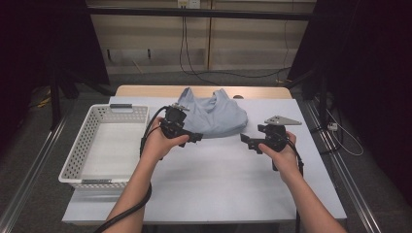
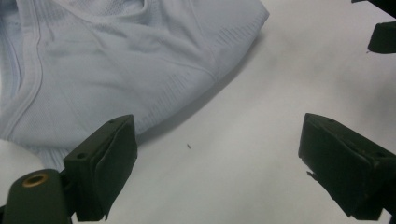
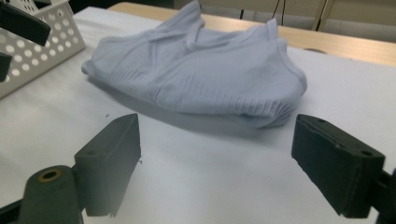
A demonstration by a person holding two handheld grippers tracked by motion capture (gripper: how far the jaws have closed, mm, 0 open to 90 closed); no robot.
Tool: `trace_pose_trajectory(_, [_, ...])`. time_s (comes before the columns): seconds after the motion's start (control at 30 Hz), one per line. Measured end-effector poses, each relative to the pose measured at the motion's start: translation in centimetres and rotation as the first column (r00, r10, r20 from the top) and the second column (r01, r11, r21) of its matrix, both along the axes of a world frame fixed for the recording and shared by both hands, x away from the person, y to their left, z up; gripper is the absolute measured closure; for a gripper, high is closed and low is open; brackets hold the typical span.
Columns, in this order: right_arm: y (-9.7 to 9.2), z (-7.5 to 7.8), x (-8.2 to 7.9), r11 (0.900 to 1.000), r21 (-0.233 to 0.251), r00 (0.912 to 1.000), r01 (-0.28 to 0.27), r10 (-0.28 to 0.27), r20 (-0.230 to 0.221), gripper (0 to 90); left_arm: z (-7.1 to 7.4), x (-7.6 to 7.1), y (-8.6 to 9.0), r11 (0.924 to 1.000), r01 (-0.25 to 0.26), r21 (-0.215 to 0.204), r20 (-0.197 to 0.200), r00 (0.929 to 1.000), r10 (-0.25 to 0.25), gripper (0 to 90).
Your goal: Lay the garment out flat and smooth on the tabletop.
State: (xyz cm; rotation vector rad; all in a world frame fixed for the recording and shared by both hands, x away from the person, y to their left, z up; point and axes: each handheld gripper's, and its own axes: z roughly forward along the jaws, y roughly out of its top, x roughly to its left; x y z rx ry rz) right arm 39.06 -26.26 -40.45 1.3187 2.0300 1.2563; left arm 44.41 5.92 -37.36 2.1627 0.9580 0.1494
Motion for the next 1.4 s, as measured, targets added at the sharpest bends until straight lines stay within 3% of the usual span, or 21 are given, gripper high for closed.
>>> trace_pose_trajectory(0.4, [0.5,-2.7,0.7,0.9989,-0.042,0.9985,0.020,-0.022,-0.050,14.6,-2.9,-1.4,-0.1,0.9996,0.019,-0.022,0.000,0.9998,-0.019,9.2])
trace_pose_trajectory(0.5, [0.4,-2.9,1.0,0.9974,-0.066,0.9983,0.029,-0.033,-0.048,14.8,-3.7,-1.3,0.0,0.9992,0.015,-0.036,-0.013,0.9998,-0.016,9.2])
trace_pose_trajectory(0.53, [0.4,-2.9,1.1,0.9969,-0.072,0.9983,0.034,-0.037,-0.045,14.9,-3.9,-1.1,0.0,0.9996,0.020,-0.023,-0.025,0.9995,-0.020,9.2])
trace_pose_trajectory(0.83, [0.2,-3.8,2.2,0.9901,-0.111,0.9958,0.085,-0.088,-0.023,15.8,-4.0,-1.0,0.3,0.9995,-0.006,-0.032,0.002,1.0000,0.006,7.5])
trace_pose_trajectory(1.0, [0.0,-3.7,3.2,0.9882,-0.106,0.9936,0.111,-0.113,-0.008,19.6,-4.0,-1.1,0.3,0.9992,0.005,-0.038,0.007,1.0000,-0.005,7.1])
trace_pose_trajectory(1.17, [0.4,-3.7,4.4,0.9839,-0.135,0.9927,0.117,-0.120,-0.010,26.4,-3.7,-1.2,0.6,0.9984,0.002,-0.056,0.009,1.0000,-0.002,7.1])
trace_pose_trajectory(1.4, [0.9,-5.2,6.0,0.9776,-0.179,0.9917,0.110,-0.120,-0.045,33.4,-3.5,-1.4,1.2,0.9981,-0.009,-0.061,0.009,0.9999,0.010,7.1])
